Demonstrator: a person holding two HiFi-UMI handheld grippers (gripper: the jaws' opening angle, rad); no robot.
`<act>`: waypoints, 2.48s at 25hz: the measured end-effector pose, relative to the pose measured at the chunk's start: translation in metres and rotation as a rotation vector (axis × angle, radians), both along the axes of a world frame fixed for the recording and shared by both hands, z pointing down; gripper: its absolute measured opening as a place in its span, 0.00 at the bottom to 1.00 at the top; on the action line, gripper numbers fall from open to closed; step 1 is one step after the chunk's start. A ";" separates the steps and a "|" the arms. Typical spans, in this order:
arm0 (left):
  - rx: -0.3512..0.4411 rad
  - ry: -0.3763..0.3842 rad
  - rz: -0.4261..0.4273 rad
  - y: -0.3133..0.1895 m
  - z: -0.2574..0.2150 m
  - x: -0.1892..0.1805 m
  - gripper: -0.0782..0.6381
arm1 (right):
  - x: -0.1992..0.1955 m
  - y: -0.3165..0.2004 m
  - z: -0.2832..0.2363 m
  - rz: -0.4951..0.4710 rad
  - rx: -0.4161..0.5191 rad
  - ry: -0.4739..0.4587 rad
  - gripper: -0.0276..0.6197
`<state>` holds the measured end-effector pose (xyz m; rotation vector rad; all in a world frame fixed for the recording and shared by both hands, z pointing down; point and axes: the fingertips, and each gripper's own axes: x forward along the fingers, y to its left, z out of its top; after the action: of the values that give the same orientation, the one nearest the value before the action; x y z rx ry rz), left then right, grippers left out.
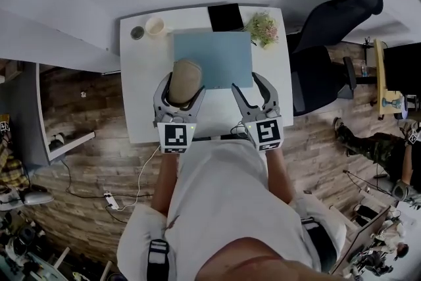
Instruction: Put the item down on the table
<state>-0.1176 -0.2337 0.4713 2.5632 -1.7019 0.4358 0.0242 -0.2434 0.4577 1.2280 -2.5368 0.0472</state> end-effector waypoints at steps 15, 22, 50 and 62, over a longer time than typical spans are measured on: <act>-0.171 -0.029 0.089 0.034 0.081 0.031 0.66 | 0.001 0.029 0.072 -0.070 -0.167 0.037 0.40; -0.224 -0.076 0.137 0.049 0.112 0.041 0.66 | 0.002 0.041 0.096 -0.088 -0.210 0.051 0.39; -0.434 -0.124 0.266 0.090 0.211 0.064 0.66 | 0.008 0.074 0.176 -0.120 -0.380 0.119 0.37; -0.496 -0.140 0.290 0.096 0.237 0.070 0.66 | 0.008 0.080 0.195 -0.143 -0.427 0.142 0.37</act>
<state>-0.0474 -0.1376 0.7087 2.4377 -1.0656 0.9354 0.0324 -0.1636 0.6524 0.8511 -2.3211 0.4287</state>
